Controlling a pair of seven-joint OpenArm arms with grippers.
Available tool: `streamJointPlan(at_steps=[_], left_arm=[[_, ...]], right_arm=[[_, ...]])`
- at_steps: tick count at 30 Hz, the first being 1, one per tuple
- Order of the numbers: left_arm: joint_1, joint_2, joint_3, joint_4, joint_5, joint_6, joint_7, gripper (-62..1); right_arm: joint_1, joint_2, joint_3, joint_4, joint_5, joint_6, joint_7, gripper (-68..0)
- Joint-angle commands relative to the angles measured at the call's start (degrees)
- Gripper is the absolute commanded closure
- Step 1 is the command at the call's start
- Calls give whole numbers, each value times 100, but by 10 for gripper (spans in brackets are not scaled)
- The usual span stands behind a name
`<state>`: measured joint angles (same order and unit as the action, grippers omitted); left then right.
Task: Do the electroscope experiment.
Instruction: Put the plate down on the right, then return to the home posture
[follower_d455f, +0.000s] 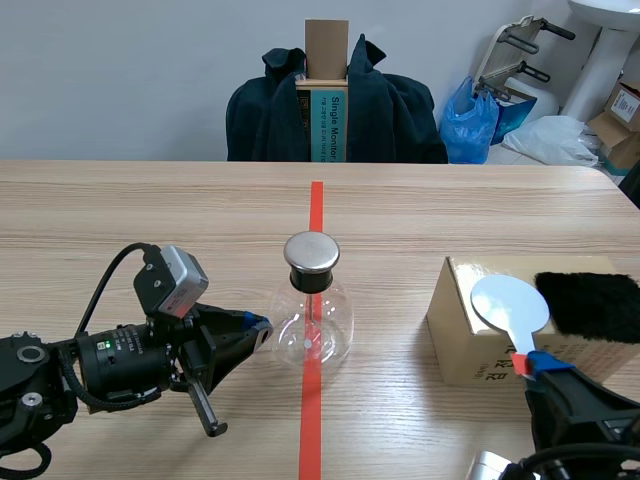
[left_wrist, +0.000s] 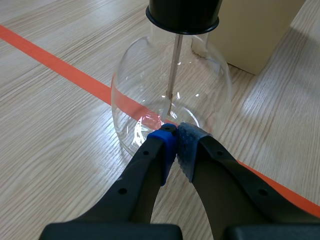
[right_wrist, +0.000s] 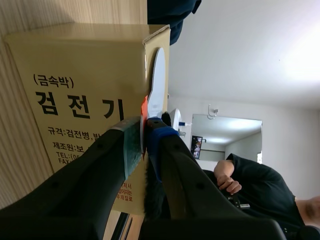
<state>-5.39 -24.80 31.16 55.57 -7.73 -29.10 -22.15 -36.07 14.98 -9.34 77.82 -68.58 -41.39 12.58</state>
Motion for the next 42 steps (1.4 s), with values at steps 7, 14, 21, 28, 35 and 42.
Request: streamJointPlan(at_steps=[7, 14, 21, 28, 35, 42], left_arm=[[-15, 13, -20, 66, -57, -13, -72, -19], [-15, 13, -20, 66, -57, -13, -72, -19], [-15, 13, -20, 66, -57, -13, -72, -19], [-11, -109, -48, 81, -61, -20, -79, -19], [474, -664, -280, 686, -293, -17, -122, -19], [2094, -1740, -1252, 2402, -1003, -48, -120, -25]], right_arm=[[-28, -7, 28, 107, 4, -347, -26, -487], [-455, 81, 28, 170, 564, -347, -105, -679], [-1390, 765, 44, 1338, 3718, -347, -83, -679], [-1611, 1318, 787, 2955, 7709, -347, -452, -679], [-1182, 1644, 2181, 4026, 9138, 2107, -529, -679], [-105, 1720, 2428, 4343, 9392, 4531, -1652, -679]])
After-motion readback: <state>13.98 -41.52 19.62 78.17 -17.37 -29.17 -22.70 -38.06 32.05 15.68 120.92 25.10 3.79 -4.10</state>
